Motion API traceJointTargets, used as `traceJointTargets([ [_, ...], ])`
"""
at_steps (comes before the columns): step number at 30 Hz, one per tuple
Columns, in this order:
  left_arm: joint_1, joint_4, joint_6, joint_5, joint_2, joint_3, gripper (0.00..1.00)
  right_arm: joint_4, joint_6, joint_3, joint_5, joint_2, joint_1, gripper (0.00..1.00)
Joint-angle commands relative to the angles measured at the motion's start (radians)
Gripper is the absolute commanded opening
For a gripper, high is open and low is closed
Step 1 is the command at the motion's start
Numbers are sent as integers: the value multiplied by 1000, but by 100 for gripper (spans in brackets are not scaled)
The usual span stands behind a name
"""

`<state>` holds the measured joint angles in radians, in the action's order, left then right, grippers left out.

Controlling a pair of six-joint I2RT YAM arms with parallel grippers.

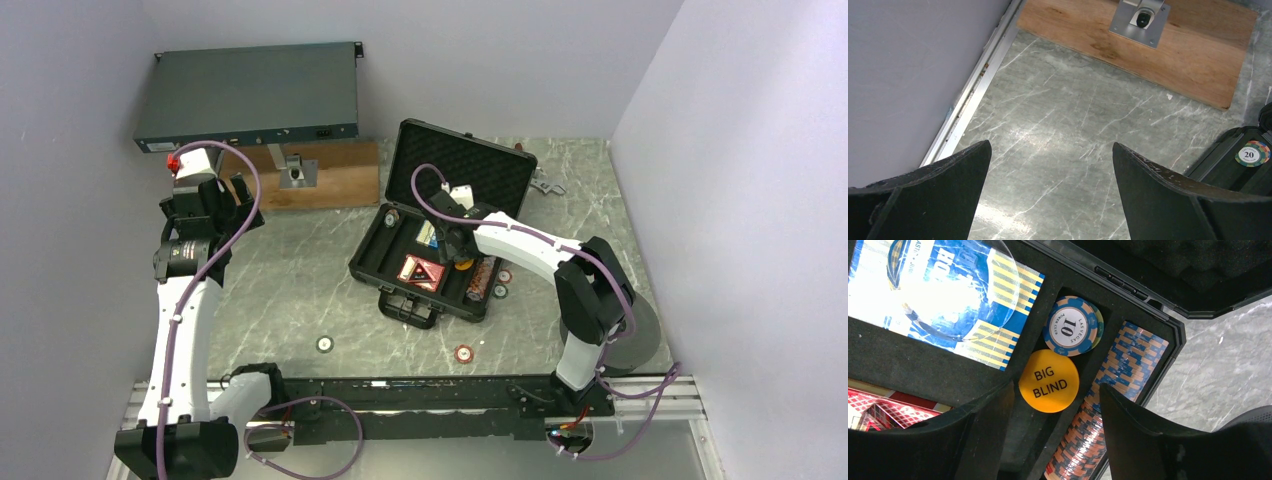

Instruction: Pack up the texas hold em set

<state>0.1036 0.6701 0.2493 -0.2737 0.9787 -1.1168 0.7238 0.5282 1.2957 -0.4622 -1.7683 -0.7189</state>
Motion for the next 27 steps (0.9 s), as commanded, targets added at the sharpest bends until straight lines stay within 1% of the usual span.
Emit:
traceJointTargets([
  [1, 4, -35, -5, 17, -21, 2, 97, -22, 9, -6, -5, 9, 6, 68],
  [8, 4, -39, -8, 25, -24, 4, 98, -3, 0, 19, 1, 45, 6, 69],
  [15, 4, -43, -12, 36, -29, 5, 97, 19, -16, 9, 38, 151, 0, 71],
  [19, 4, -46, -12, 46, -31, 6, 97, 38, -14, -31, 65, 242, -10, 72],
  [23, 4, -49, -14, 56, -34, 7, 97, 44, 2, -105, 121, 331, -32, 73],
  [25, 3, -53, -15, 63, -37, 10, 97, 35, 10, -157, 161, 378, -62, 72],
  [27, 3, -53, -16, 68, -35, 10, 97, 39, 36, -212, 166, 421, -100, 72],
])
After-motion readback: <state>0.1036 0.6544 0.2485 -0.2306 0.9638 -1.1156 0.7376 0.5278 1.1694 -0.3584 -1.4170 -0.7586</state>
